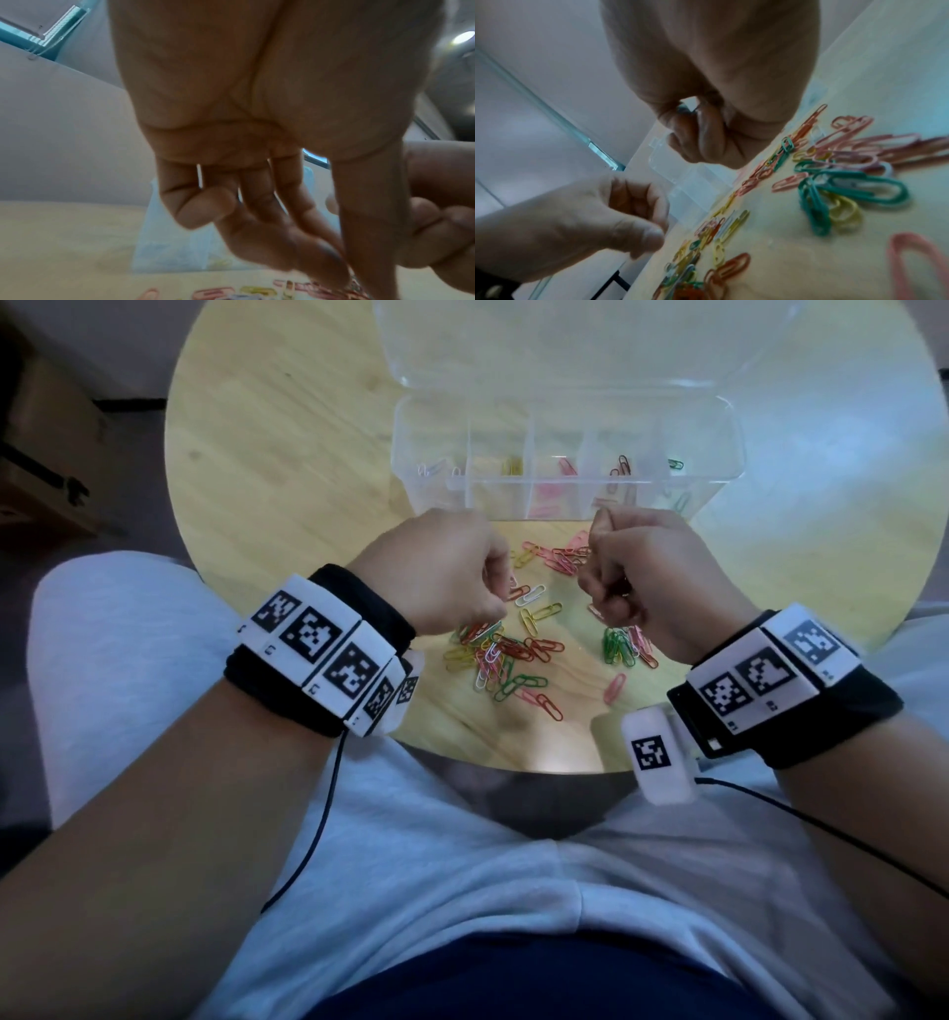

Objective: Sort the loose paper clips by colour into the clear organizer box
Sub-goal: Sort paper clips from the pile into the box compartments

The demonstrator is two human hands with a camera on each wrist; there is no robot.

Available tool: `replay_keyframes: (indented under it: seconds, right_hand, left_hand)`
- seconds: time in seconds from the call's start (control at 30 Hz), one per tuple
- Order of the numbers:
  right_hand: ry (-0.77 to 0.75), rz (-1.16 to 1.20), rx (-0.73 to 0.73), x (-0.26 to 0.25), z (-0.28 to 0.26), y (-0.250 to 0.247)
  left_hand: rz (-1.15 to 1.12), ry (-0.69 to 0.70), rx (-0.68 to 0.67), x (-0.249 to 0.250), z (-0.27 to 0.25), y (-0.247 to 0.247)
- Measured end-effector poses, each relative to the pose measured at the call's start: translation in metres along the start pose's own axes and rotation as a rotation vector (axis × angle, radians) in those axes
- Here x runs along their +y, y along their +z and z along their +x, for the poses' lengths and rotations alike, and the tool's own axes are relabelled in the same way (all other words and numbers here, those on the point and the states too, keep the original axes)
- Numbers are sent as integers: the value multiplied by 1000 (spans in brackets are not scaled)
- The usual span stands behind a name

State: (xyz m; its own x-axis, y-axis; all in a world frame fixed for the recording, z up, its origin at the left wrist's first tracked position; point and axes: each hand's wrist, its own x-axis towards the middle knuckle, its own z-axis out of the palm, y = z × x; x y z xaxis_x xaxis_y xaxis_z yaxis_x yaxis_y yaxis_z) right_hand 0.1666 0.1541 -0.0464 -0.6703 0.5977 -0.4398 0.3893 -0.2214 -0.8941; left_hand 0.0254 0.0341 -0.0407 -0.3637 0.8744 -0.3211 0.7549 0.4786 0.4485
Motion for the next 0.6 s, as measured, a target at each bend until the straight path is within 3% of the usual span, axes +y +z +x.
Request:
replay_keyframes:
  seconds: [0.1, 0.3, 0.5, 0.6]
  right_hand:
    - [-28, -122, -13, 0, 4, 1]
    - [-9, -192, -68, 3, 8, 6]
    - [-146, -678, -12, 7, 11, 8]
    - [-122, -798, -17, 7, 12, 8]
  left_hand:
    - [97, -68, -103, 0, -2, 5]
    - [151, -117, -125, 1, 1, 9]
    - [116, -104, -146, 1, 1, 9]
    - [88, -107, -139, -1, 1, 7]
